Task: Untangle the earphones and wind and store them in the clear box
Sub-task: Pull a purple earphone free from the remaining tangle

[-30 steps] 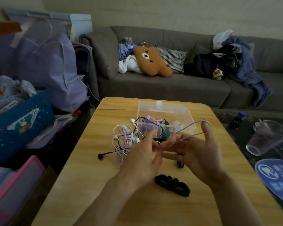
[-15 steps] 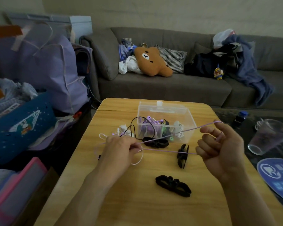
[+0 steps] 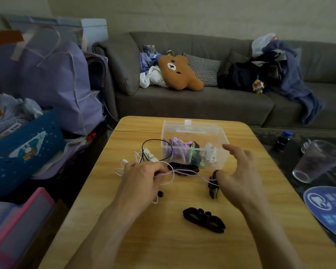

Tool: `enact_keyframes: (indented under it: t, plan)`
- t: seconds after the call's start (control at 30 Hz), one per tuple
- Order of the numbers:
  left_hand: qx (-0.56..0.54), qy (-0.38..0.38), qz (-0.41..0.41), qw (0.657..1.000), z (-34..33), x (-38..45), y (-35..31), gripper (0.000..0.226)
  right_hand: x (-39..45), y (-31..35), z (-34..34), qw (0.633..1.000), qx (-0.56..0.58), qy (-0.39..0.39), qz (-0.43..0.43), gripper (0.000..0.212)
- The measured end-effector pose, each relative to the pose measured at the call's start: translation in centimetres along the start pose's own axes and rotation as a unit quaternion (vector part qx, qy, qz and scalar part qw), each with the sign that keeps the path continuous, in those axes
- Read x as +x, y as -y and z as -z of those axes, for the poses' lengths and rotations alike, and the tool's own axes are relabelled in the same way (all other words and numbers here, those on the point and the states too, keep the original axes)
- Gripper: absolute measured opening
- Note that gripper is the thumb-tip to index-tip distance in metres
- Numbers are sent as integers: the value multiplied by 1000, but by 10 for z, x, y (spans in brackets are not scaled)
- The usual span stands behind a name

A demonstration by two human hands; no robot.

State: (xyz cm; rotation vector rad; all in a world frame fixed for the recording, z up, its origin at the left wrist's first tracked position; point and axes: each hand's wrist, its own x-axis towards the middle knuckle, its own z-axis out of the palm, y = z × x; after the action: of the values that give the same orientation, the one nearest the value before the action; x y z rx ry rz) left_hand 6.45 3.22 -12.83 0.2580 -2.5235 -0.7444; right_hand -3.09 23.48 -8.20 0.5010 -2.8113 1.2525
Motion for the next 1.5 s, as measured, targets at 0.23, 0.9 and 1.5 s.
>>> enact_keyframes:
  t: [0.23,0.9,1.5]
  plan:
    - [27,-9,-66,997,-6,-2,-14,24,-25,12,-55,956,9,111,273,34]
    - [50,-45,-19,998,14,1,12,17,-10,10,-25,974,184,14,131,11]
    - [122,-10,19,992,5,-1,13,13,8,-3,5,822,553,-132,-32,21]
